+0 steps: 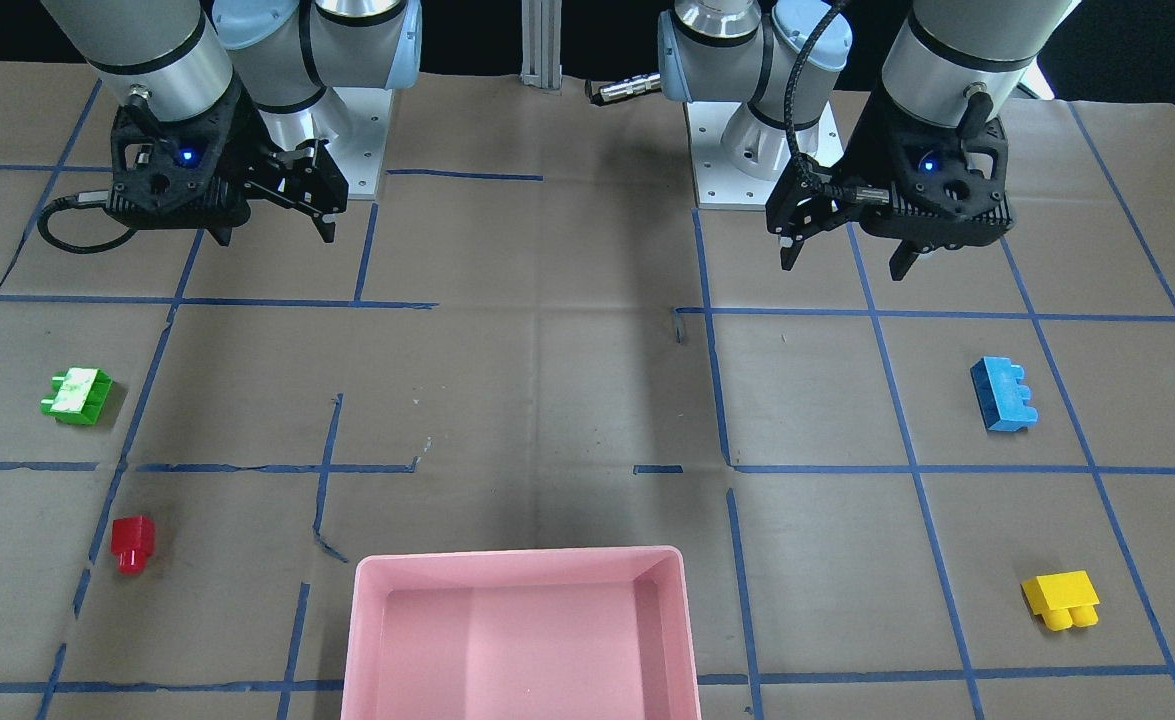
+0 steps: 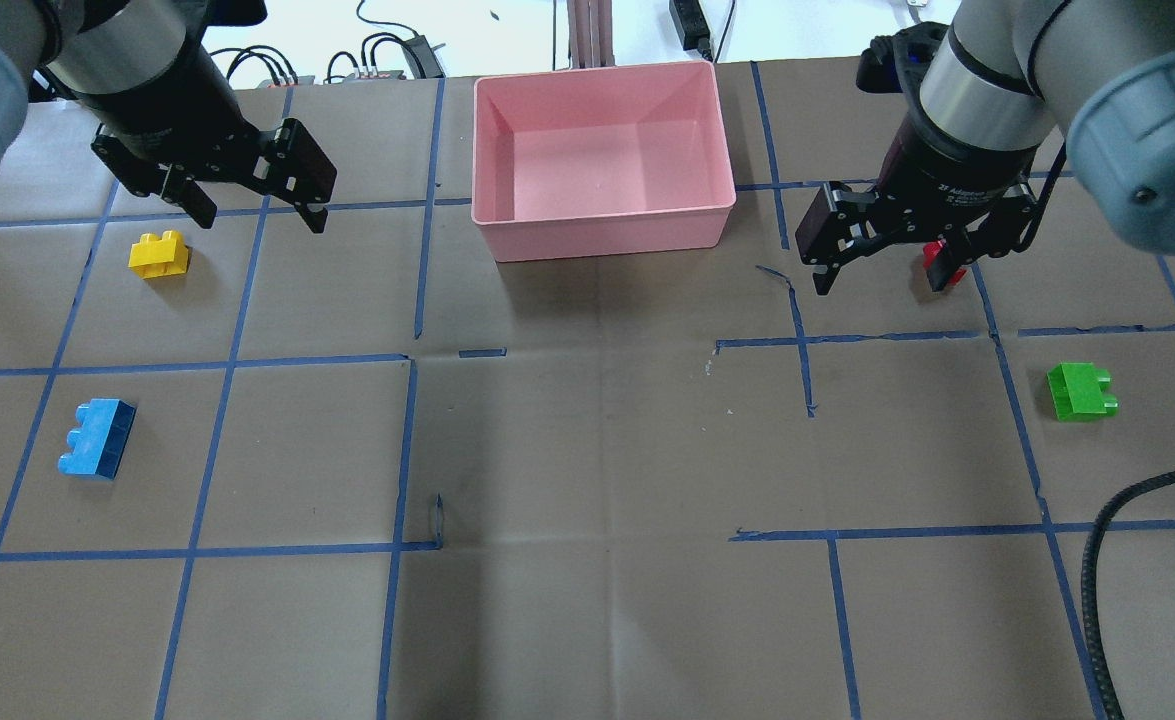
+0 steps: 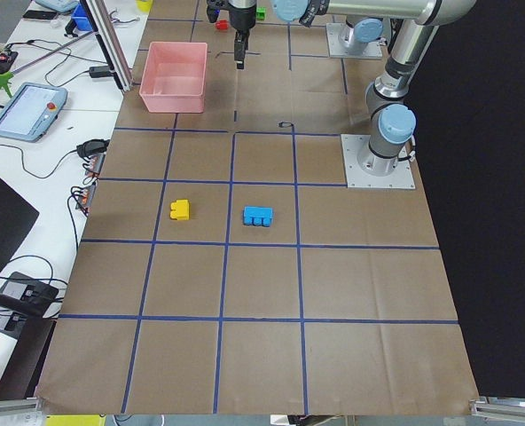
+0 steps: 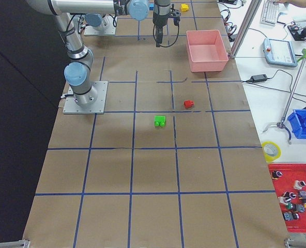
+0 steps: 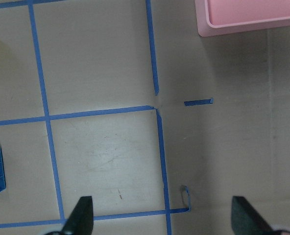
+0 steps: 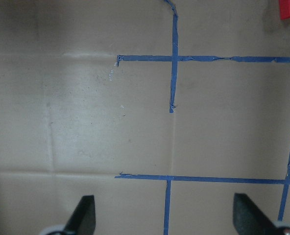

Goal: Put all blocks into box

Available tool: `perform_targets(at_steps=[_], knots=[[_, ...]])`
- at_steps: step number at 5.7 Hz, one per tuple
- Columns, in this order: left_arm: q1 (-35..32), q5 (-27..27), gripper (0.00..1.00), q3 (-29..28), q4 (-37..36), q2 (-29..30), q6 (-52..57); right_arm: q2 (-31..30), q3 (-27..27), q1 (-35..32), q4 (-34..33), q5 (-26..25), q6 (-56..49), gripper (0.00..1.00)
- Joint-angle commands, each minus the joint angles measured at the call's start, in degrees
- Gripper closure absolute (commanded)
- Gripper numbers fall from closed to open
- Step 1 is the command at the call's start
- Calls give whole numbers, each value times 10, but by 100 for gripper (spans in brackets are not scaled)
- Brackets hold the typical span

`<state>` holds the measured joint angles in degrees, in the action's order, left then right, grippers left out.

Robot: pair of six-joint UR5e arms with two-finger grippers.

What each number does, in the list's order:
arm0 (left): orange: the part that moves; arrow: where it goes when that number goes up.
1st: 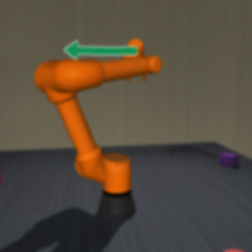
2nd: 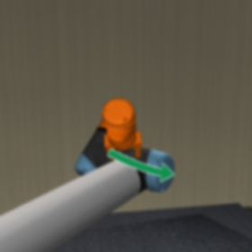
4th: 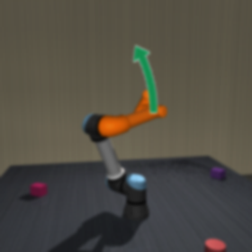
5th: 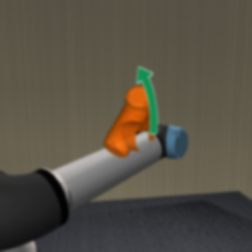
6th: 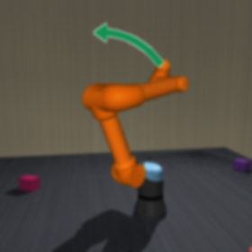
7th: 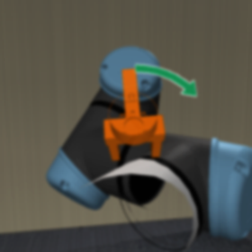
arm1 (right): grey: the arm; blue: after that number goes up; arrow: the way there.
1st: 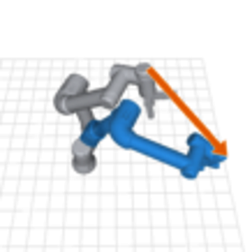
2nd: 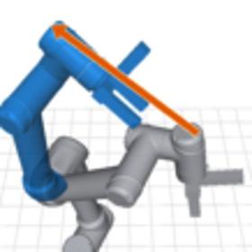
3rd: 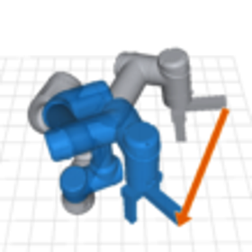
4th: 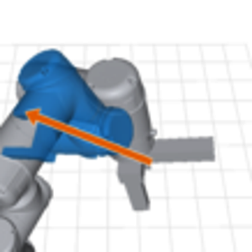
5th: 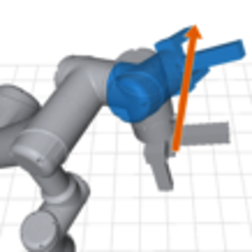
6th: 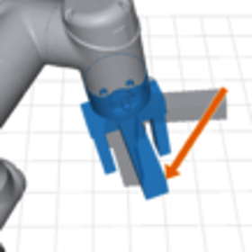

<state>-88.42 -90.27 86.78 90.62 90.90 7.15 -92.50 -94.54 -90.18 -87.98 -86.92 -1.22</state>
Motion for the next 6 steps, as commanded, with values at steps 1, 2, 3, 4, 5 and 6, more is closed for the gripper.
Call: perform_targets(at_steps=[1, 2, 3, 4, 5, 6], knots=[[0, 2, 0, 1, 0, 0, 0, 1, 0, 0, 0, 0, -3, 0], [0, 0, 0, -1, 0, 1, 0, 1, 0, 0, -1, 0, -4, 0], [0, 8, 0, -2, -3, 1, -4, 2, 0, 0, -1, 0, -3, 0], [0, 7, 0, 0, -5, 0, -4, 7, 0, 0, -3, 1, -4, 0], [1, 8, 0, 5, -5, -5, -4, 8, 0, 0, -4, 1, -3, 0], [1, 1, 0, 4, -5, -6, -6, 8, 0, 0, -4, 0, -4, 0]])
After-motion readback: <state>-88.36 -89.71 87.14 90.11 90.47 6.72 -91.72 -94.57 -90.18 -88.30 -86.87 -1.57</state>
